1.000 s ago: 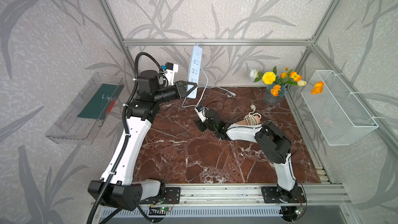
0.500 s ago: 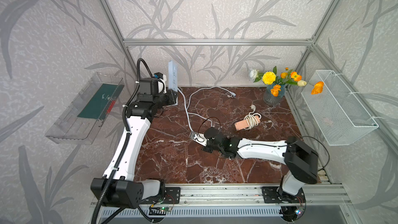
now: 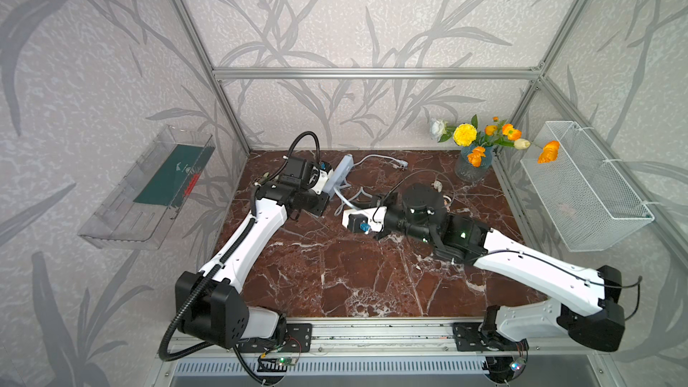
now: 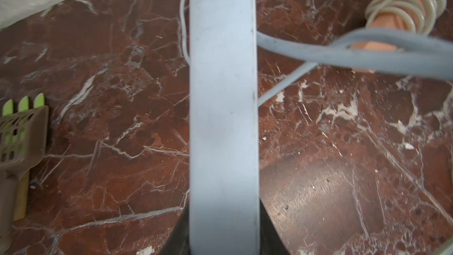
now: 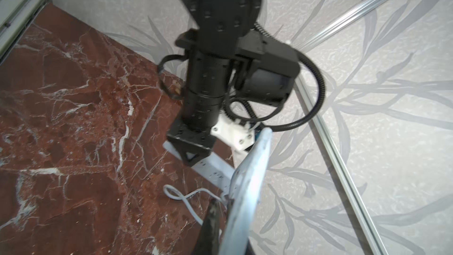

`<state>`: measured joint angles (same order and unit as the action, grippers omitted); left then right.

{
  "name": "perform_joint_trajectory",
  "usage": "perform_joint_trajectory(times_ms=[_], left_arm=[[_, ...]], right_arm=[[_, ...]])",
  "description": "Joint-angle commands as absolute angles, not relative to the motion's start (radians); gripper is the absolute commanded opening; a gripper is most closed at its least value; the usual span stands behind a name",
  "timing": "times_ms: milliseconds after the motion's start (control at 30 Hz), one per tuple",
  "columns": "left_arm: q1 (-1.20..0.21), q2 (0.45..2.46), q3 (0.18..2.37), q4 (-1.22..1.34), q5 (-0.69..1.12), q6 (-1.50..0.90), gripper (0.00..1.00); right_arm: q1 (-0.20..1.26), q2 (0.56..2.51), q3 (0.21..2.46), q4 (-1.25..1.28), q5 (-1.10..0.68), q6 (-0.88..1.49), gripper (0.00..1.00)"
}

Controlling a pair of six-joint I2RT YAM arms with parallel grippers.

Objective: Wrap the cord around the power strip
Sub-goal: Wrap the power cord around the power strip.

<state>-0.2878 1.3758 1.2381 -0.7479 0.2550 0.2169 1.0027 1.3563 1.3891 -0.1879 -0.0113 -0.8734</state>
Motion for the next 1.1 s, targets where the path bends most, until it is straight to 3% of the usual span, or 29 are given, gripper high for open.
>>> perform_joint_trajectory(times_ms=[0,200,400,500,667,800,1067], left_arm=[[-0.352,1.331,1.208,-0.793,0.410,0.396,0.00],[-0.467,1.218,1.120,-0.790,0.569,0.527,0.00],[-0.472,1.125,1.184,-0.818,0.734,0.559,0.00],[-0.471,1.075,1.164,-0.699,0.871,0.496,0.00],[-0.458,0.991,1.125,-0.527,0.952,0.401,0.00],[-0.424,0.954,1.116,-0.437,0.997,0.330,0.00],[-0.415,0.945,1.147,-0.211,0.923,0.161,0.00]], right_arm=[[0.876,1.425,1.553,-0.268,-0.192,-0.892,0.00],[0.646,1.602,1.792,-0.498,-0.442,-0.839,0.00],[0.539,1.669,1.828,-0.537,-0.568,-0.780,0.00],[0.502,1.701,1.827,-0.495,-0.653,-0.697,0.00],[0.436,1.785,1.778,-0.333,-0.780,-0.495,0.01],[0.367,1.813,1.675,-0.027,-0.886,-0.207,0.09],[0.424,1.828,1.475,0.301,-0.760,0.004,0.21]])
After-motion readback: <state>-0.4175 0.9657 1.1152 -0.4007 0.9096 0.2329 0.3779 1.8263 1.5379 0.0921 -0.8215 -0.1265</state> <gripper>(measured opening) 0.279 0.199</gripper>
